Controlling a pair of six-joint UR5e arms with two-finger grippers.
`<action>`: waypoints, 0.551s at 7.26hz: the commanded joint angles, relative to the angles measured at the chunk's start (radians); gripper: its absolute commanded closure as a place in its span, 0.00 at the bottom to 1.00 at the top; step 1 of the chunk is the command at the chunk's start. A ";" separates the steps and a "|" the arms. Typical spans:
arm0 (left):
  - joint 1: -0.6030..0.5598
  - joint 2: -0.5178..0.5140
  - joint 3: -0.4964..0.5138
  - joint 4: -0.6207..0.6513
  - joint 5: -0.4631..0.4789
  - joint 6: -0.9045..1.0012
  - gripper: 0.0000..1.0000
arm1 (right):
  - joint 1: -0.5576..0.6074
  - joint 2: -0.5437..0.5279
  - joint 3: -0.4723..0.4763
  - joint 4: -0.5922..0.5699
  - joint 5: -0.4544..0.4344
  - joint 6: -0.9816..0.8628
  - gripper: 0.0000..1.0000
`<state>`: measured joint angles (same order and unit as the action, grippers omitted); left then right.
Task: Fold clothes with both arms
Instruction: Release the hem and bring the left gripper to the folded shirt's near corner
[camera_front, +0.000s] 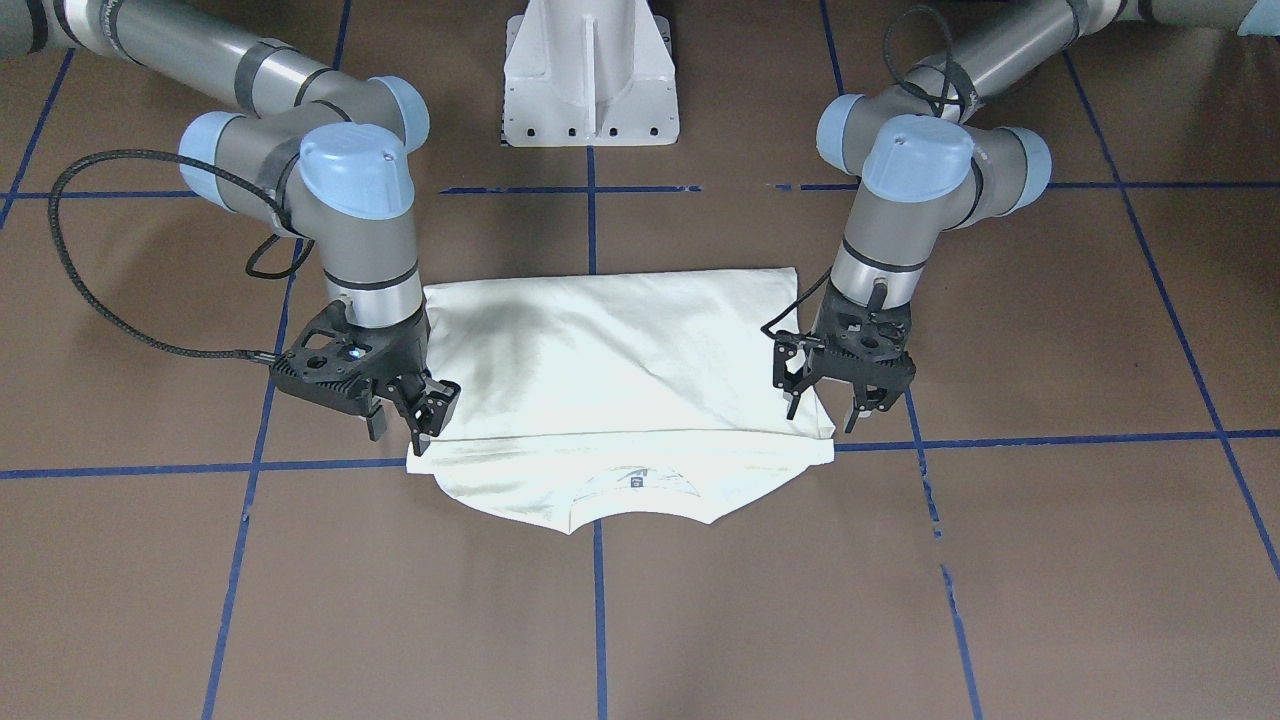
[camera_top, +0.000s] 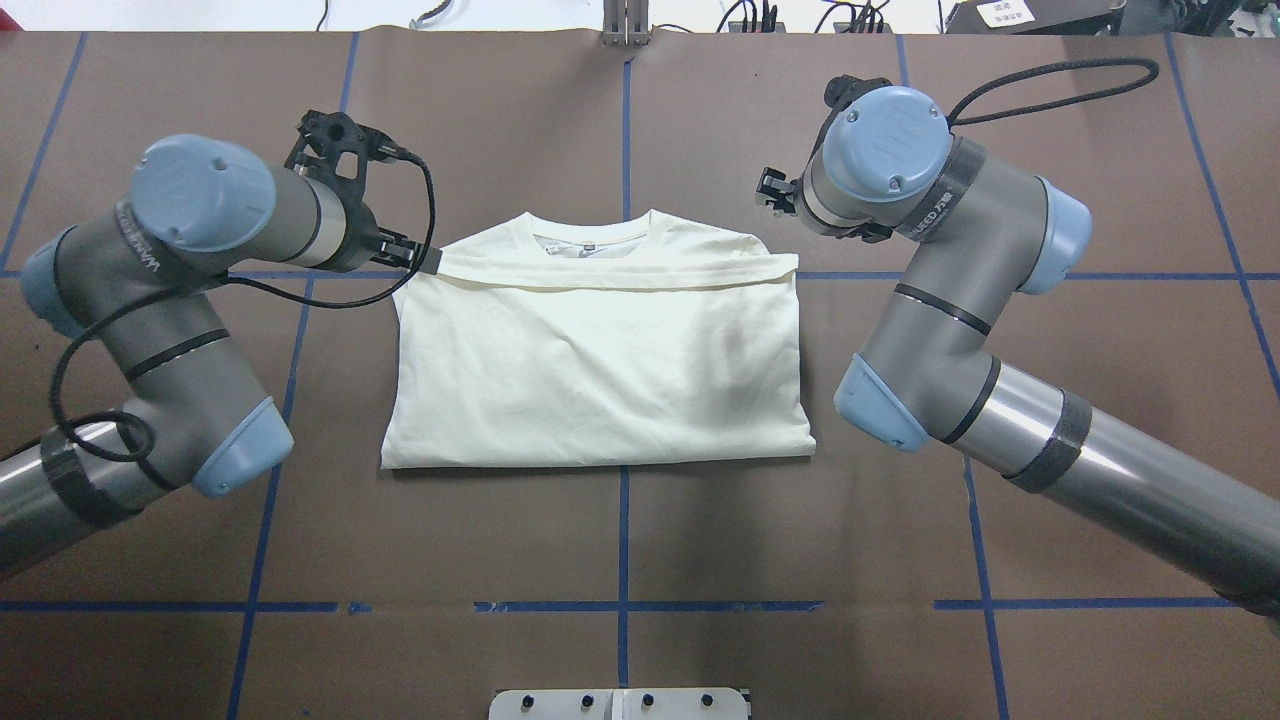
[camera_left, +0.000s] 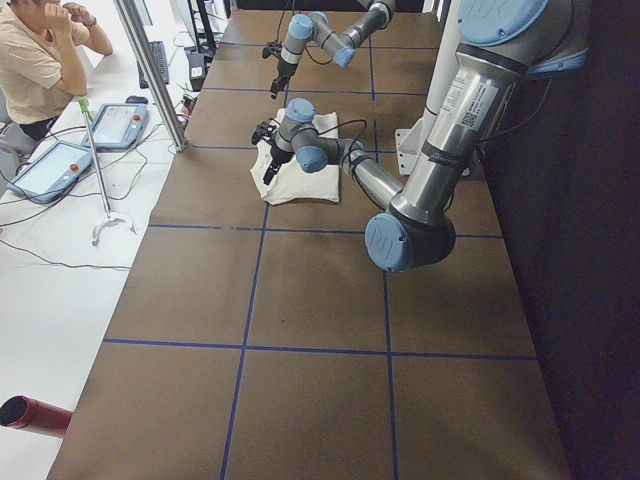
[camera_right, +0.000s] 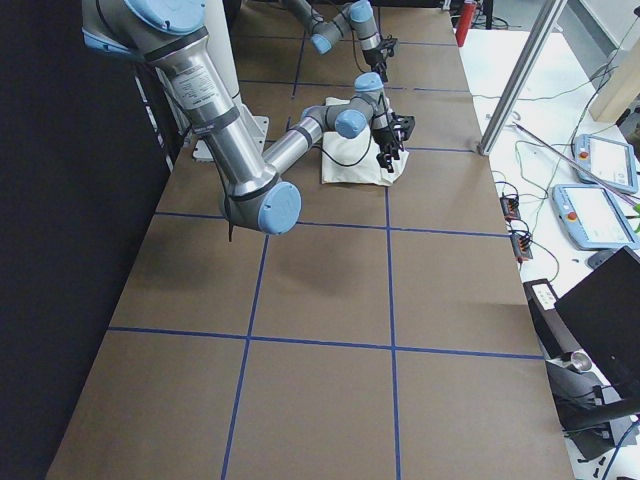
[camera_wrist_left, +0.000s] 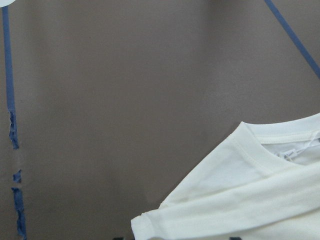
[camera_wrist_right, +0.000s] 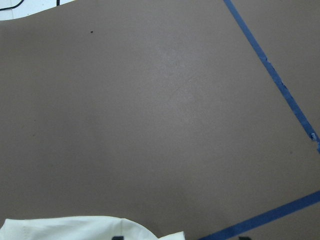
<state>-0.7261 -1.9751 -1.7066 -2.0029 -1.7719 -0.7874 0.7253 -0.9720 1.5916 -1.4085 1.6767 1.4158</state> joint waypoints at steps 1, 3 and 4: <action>0.034 0.182 -0.123 -0.113 -0.014 -0.031 0.00 | 0.009 -0.024 -0.002 0.062 0.014 -0.014 0.00; 0.146 0.274 -0.113 -0.300 0.003 -0.218 0.24 | 0.009 -0.022 -0.001 0.062 0.015 -0.014 0.00; 0.209 0.275 -0.105 -0.325 0.037 -0.319 0.40 | 0.009 -0.024 -0.001 0.063 0.014 -0.012 0.00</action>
<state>-0.5903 -1.7216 -1.8164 -2.2712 -1.7649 -0.9831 0.7347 -0.9941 1.5906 -1.3476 1.6914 1.4025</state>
